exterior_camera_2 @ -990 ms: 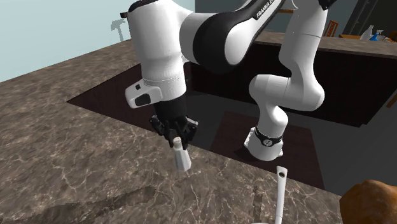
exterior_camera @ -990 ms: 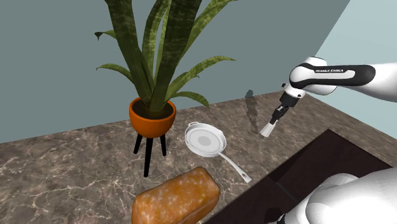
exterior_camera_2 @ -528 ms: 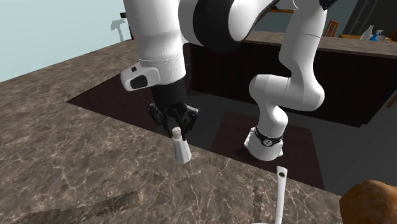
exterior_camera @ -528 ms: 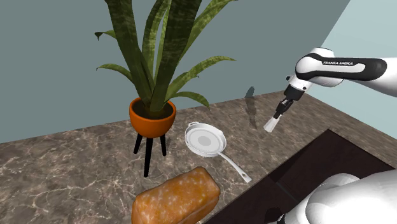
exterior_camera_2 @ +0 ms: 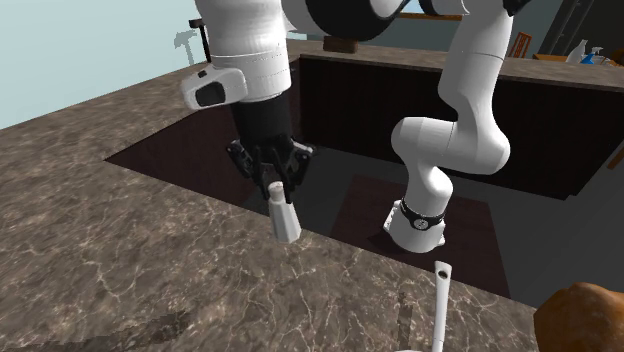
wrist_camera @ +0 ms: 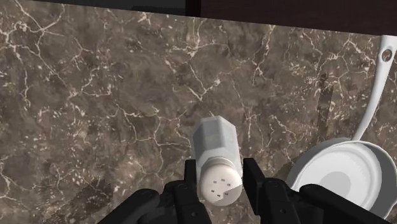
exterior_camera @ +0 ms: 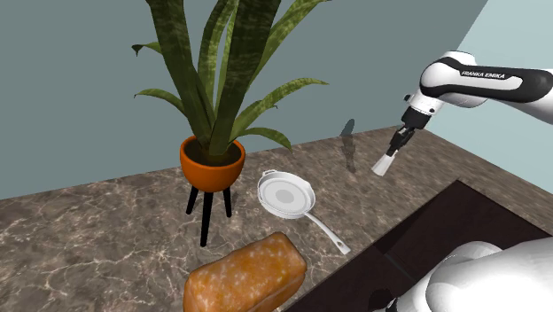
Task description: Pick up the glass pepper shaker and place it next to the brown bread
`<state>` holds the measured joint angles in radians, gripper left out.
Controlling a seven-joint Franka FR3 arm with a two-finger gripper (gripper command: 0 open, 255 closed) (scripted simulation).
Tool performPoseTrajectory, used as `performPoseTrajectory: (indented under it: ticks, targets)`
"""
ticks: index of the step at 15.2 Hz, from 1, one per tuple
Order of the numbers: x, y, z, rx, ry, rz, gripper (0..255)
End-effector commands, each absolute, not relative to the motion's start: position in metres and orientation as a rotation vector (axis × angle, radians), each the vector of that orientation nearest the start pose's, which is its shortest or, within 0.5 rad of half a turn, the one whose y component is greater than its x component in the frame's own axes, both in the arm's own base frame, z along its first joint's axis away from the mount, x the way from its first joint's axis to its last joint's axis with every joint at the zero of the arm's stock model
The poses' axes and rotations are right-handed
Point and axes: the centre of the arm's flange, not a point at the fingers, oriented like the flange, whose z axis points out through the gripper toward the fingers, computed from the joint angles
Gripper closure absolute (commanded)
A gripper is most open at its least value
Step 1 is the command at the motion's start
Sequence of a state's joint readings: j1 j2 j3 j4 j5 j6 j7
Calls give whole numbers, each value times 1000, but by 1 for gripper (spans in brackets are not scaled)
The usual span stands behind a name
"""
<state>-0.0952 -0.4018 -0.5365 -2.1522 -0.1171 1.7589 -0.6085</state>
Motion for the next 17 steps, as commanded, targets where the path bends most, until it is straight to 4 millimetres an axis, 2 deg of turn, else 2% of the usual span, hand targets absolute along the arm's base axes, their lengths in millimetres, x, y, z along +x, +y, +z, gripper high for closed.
performPoseTrajectory:
  ticks: [1, 10, 11, 17]
  targets:
    - [339, -294, 544, -3046, -63, -24, 255]
    - [339, -294, 592, -3046, -63, -24, 255]
    - [339, -294, 593, -3046, -63, -24, 255]
    - [356, -216, 593, -3046, -63, -24, 255]
